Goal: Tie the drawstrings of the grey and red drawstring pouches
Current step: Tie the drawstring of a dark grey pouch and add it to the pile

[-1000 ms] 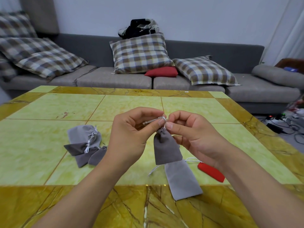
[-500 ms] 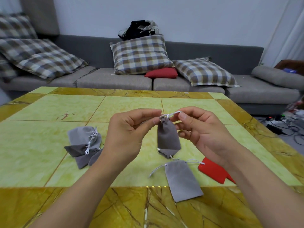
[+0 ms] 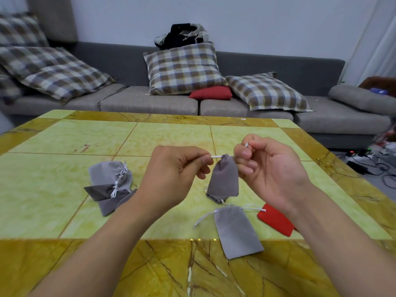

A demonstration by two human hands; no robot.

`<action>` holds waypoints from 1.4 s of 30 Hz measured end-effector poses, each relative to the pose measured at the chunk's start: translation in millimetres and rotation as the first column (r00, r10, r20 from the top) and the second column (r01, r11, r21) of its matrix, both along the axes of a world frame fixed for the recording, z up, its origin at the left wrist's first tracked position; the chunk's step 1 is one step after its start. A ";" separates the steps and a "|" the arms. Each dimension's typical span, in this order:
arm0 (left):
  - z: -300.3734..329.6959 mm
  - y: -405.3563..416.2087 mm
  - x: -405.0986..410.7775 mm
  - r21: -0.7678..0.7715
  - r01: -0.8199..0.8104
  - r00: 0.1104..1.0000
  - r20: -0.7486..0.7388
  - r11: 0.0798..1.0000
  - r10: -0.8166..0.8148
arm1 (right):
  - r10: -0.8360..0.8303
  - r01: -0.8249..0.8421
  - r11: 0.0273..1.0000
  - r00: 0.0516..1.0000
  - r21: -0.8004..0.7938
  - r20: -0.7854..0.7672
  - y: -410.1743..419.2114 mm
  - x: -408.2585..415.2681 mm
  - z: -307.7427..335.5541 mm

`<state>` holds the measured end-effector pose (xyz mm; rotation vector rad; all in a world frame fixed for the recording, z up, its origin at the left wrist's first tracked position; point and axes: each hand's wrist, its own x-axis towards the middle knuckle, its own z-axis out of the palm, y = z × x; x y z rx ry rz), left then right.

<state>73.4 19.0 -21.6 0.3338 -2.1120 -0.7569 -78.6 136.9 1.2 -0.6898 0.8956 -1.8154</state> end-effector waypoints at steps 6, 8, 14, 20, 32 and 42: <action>0.0 1.6 1.9 0.389 0.121 0.986 0.057 0.913 -0.155 | -0.016 0.068 0.989 0.931 0.129 -0.365 -6.4 13.5 -12.9; 0.8 6.9 0.0 0.478 0.165 0.978 0.032 0.863 -0.205 | -0.023 0.113 0.981 0.877 0.159 -0.480 -8.2 15.6 -16.7; 1.8 -3.6 2.9 0.441 0.202 0.975 -0.009 0.875 -0.221 | -0.126 0.257 0.966 0.584 0.036 -0.802 -1.0 1.5 -7.7; -0.8 0.4 0.8 0.531 0.289 0.941 -0.005 0.797 -0.338 | -0.013 0.216 0.974 0.345 0.066 -0.939 4.8 0.9 -4.4; -5.0 4.5 -6.1 0.677 0.405 0.914 -0.273 0.614 -0.301 | -0.082 0.149 0.989 0.499 -0.008 -0.863 1.9 -2.5 -4.6; 3.0 13.4 1.8 0.715 0.430 0.894 -0.250 0.552 -0.373 | 0.089 0.025 0.991 0.595 0.129 -0.799 5.6 1.7 -4.8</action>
